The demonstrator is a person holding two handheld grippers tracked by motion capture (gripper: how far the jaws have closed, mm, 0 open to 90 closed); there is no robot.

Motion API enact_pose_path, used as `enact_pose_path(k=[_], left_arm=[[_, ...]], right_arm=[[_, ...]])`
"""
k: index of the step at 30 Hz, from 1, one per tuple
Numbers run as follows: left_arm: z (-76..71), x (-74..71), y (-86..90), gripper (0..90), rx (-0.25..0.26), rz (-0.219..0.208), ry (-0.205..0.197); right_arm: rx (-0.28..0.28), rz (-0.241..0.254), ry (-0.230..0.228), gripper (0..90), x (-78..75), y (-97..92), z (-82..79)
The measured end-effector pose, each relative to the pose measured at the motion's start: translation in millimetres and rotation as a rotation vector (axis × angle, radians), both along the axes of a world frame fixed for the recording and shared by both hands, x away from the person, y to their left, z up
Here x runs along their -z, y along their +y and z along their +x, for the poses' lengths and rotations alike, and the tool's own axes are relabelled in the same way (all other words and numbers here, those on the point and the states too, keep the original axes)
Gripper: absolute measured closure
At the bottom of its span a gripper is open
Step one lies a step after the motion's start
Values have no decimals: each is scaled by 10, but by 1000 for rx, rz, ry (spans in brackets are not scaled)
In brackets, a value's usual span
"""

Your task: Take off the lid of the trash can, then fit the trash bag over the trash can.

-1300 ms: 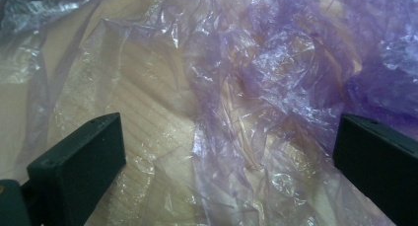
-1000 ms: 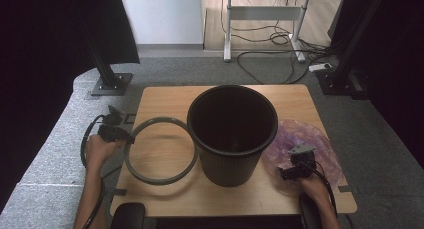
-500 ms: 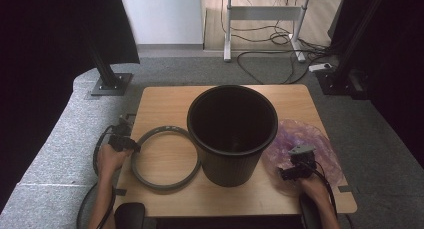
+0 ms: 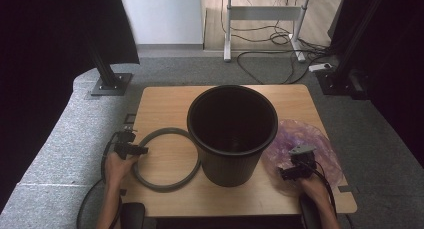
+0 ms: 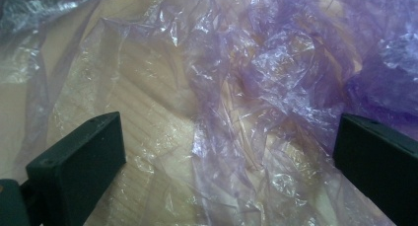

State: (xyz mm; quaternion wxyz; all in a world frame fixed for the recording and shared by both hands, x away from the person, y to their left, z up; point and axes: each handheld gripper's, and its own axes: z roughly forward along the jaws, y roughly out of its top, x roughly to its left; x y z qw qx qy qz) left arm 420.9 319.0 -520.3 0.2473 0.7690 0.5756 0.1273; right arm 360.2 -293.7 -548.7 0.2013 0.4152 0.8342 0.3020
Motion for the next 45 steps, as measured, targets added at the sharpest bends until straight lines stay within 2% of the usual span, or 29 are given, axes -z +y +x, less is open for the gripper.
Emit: enact_pose_path(k=[1,3,7,8,11,18,21,29,34,37,42,45], left_arm=[[-24,37,3,383,15,-19,-40],[-75,97,2,305,30,-24,-108],[-184,258,-26,177,74,11,-256],[-191,268,-35,135,73,11,-261],[-194,268,-39,122,73,11,-259],[-208,269,-50,122,58,14,-259],[-208,269,-50,122,58,14,-259],[-218,269,-58,122,47,15,-259],[-223,269,-63,122,39,16,-259],[-226,269,-65,122,36,16,-259],[-226,269,-66,122,34,16,-259],[-228,269,-67,122,32,16,-259]], right_arm=[[0,1,0,0,0,0,0],[-1,3,1,0,2,-2,1],[1,13,11,0,6,-11,8],[0,15,12,0,7,-12,10],[0,16,13,0,8,-15,11],[-9,9,6,0,-1,-6,6],[-8,23,2,0,-29,-21,0],[2,83,-45,0,-251,-87,-8],[3,83,-68,0,-407,-132,47],[12,79,-60,0,-474,-175,104],[15,19,-17,0,-553,-229,256],[26,2,12,0,-586,-257,376]])
